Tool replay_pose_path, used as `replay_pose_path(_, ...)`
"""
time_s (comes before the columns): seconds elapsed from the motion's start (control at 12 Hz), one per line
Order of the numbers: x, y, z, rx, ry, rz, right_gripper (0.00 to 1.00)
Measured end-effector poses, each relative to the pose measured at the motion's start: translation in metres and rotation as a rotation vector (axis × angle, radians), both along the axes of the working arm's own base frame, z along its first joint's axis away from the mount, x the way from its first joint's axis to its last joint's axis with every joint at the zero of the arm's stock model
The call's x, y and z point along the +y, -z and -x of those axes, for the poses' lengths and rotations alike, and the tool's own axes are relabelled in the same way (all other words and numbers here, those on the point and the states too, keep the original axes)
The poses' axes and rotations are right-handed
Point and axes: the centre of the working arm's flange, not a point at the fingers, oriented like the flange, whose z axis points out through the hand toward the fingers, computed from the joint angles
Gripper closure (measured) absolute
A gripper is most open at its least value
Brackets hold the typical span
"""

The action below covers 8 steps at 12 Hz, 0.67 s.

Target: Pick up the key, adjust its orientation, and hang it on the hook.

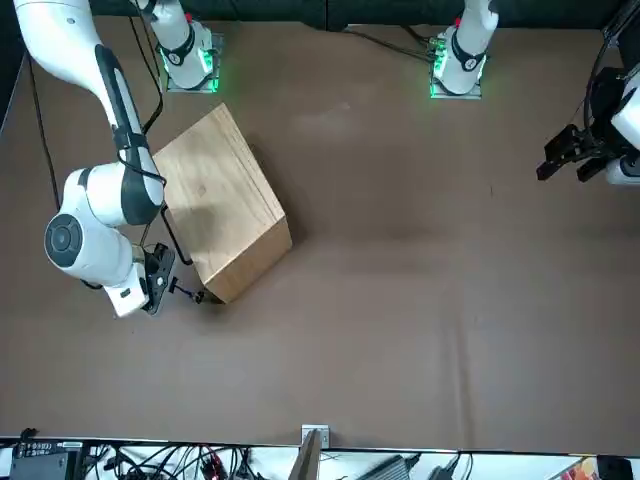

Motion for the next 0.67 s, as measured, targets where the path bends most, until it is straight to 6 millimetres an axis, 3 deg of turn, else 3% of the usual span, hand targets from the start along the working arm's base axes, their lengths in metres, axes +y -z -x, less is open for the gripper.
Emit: replay_pose_path(0.67,0.0069,-0.0044,0.0015,0.0,-0.016,-0.011,0.96)
